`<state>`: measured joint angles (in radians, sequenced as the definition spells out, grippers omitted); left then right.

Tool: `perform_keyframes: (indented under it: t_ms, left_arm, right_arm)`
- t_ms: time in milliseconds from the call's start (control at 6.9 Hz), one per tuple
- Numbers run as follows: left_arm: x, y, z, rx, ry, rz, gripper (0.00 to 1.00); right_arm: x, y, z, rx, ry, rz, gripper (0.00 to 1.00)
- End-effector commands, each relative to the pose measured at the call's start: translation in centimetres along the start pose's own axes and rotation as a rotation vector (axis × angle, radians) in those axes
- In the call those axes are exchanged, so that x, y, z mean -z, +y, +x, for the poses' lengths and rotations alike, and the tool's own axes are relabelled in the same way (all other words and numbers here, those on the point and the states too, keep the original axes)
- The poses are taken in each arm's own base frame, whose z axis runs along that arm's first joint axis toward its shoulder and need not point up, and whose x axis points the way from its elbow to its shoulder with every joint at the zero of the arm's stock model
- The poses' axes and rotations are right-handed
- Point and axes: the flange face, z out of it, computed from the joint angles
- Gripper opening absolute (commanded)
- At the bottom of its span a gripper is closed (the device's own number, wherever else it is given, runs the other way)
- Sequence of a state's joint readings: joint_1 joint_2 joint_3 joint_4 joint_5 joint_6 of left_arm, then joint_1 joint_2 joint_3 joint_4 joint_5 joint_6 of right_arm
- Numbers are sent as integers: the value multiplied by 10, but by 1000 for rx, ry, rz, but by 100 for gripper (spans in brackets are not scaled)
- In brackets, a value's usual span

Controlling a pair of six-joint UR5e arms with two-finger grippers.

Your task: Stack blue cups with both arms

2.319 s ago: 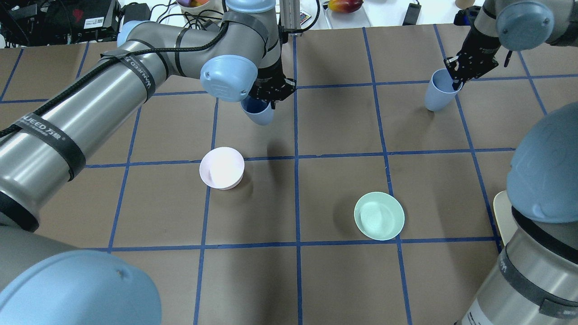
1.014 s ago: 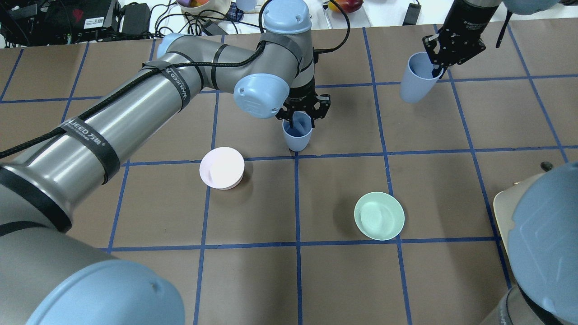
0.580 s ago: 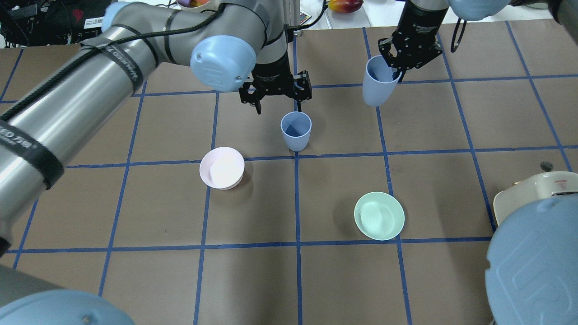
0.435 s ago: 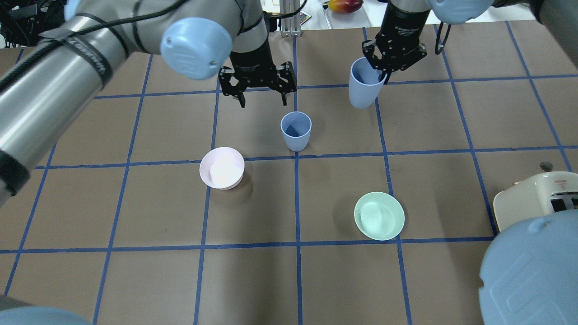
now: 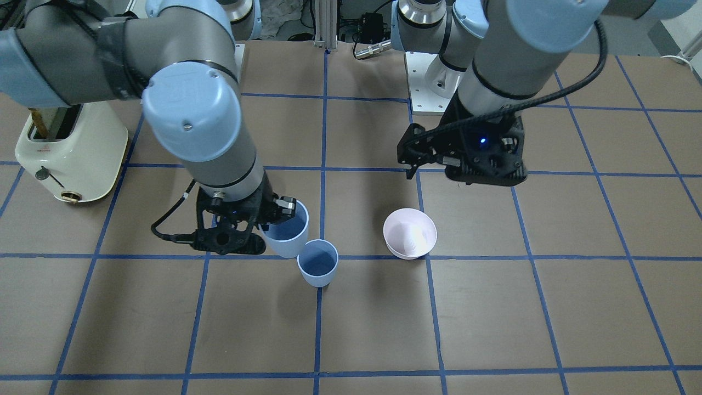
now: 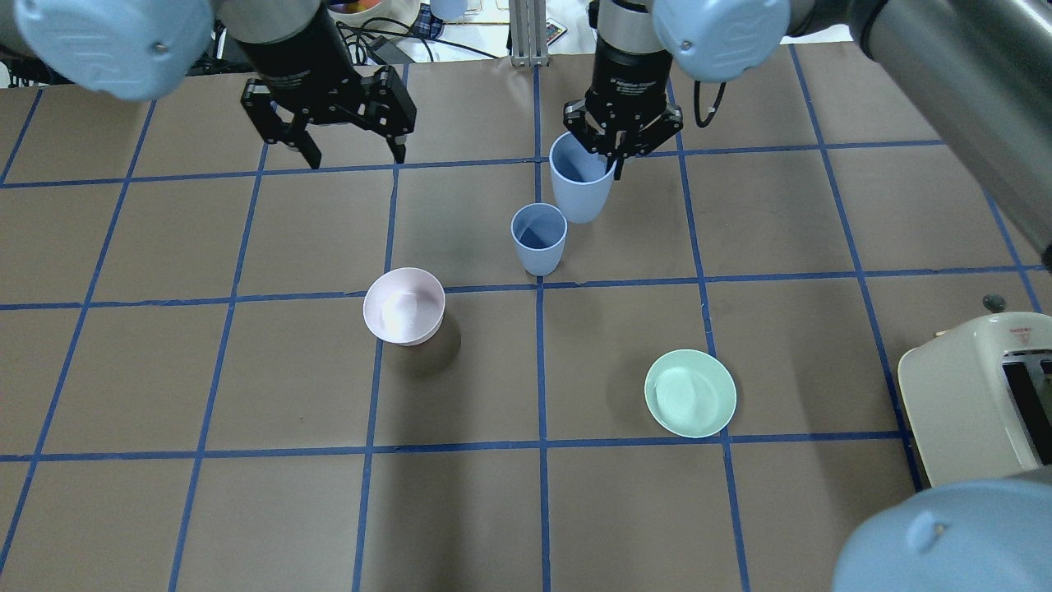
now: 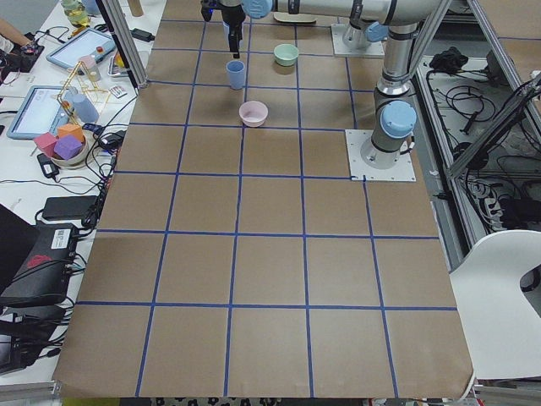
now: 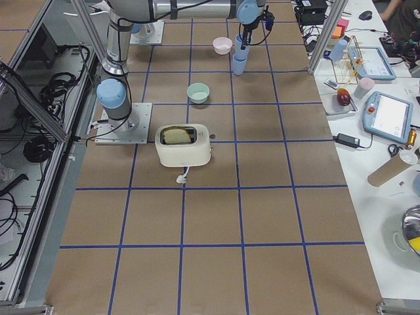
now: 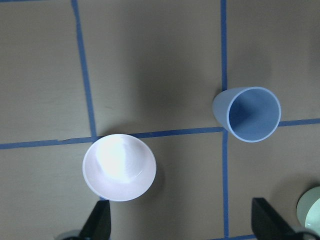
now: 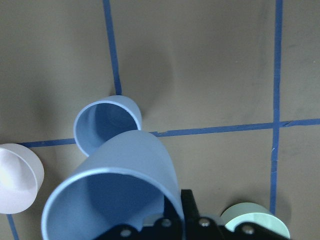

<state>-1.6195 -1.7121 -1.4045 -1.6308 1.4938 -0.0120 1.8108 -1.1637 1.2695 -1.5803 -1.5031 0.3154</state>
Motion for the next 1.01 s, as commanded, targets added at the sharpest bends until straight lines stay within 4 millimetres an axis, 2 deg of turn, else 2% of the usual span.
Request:
perform_keyframes:
  t_ms: [0,435,580,870]
  left_arm:
    - [14,29,-28,17,-36,92,100]
    - [9,29,-32,20,-42,138,100]
    - [10,29,-32,21,-42,139,100]
    - [10,29,-32,23,-42,139,100]
  right_arm:
    - [-14,11,-27,0,12,-15,0]
    - [-30,0,-35,3,-26,-12,0]
    - [-45,-6,-36,1,-24,-15,0]
    - [-51,-9,-37,-3,-28,-8,0]
